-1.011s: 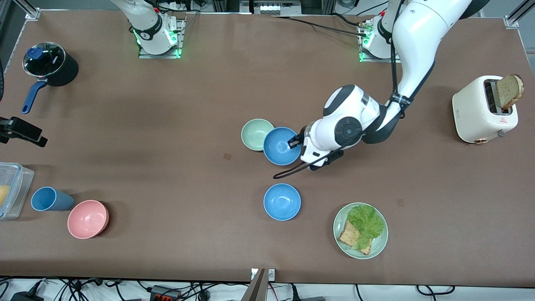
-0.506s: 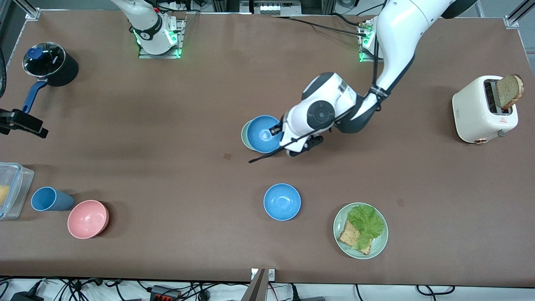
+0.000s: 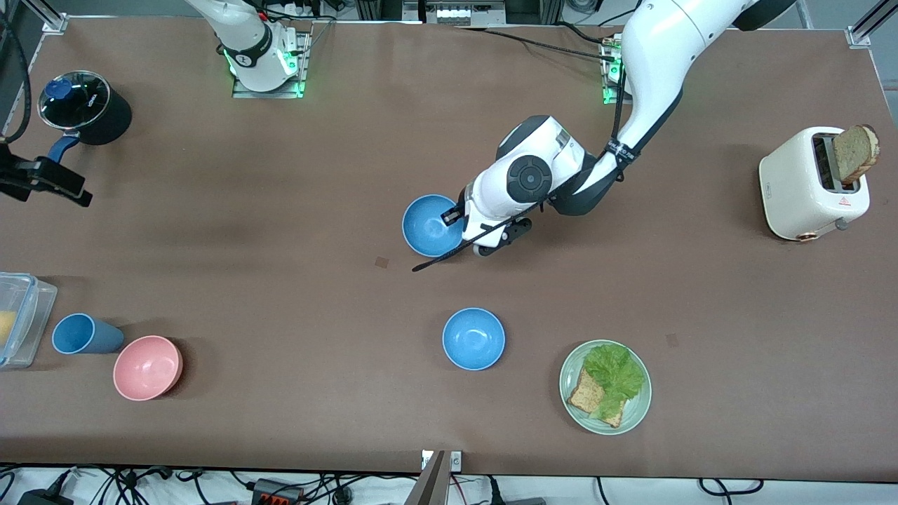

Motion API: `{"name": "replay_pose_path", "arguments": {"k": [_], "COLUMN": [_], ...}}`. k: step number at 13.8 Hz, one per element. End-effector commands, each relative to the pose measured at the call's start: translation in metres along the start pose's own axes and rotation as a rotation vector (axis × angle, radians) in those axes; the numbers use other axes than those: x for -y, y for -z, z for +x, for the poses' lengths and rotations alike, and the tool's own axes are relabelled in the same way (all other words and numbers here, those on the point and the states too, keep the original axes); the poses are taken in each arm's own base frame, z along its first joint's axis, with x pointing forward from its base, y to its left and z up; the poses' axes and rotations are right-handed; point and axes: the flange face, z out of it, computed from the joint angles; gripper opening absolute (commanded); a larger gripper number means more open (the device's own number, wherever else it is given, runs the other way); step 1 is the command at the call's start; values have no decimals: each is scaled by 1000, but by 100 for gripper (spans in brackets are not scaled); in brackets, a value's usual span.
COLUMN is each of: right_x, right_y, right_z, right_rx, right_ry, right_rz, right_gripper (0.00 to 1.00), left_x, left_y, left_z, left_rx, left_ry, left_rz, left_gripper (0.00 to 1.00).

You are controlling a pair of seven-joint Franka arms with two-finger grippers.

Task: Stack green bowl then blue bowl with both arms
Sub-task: 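Lower the blue bowl into the green bowl with the left gripper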

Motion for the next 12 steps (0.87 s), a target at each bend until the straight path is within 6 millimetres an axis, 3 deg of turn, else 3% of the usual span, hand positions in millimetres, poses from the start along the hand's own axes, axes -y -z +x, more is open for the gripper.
{"name": "replay_pose_path", "arguments": {"k": [1,6,12], "right_x": [1,0,5], "right_y": [-5,-3,-9], "right_z": [-15,-15,-19], "right_rx": [-3,-4,48], "right_ry": [23,95,102], "right_rz": [-16,-16,-9], "right_gripper": [100,100,100], "left_x": [4,13,12], "left_y": [-1,-20,-25], "left_z": [-4,-5,-13], "left_rx": [-5,-11,-10], "left_ry": [14,16,5], "left_rz": [-9,-20,-16], "left_gripper": [1,4,5]}}
